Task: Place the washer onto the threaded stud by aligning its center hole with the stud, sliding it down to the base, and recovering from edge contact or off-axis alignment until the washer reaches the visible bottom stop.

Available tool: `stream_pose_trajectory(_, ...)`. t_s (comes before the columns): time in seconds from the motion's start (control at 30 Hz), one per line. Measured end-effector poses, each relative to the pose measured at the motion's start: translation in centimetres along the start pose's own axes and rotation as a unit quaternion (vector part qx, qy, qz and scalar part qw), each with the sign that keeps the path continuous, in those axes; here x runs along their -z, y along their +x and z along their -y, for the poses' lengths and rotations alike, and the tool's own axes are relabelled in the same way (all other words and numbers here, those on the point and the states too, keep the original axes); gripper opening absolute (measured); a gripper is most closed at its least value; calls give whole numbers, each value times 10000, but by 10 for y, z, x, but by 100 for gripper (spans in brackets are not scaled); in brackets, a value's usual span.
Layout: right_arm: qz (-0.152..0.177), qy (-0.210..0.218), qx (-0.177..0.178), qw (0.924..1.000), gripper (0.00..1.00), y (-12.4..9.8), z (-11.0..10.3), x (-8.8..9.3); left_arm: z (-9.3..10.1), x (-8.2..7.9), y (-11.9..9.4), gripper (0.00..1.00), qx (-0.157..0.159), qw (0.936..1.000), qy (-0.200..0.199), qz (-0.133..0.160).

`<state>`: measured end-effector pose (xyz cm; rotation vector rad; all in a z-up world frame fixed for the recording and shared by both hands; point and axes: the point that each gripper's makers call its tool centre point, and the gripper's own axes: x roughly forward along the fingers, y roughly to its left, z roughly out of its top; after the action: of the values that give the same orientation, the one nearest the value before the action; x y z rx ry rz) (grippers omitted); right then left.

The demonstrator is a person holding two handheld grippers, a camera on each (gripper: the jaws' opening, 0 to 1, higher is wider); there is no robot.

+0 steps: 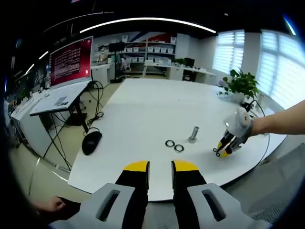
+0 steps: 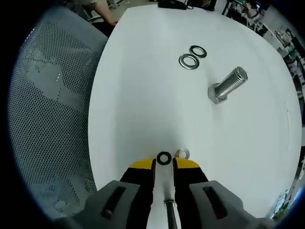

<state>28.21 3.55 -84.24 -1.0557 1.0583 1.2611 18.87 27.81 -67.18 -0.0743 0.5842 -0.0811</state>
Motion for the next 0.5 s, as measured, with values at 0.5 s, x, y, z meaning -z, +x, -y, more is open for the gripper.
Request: stream_pose_trajectory(0.5,-29,58,65,10000,15,1,-1,-5,-1,0,-1,16,-39,10000,8,7)
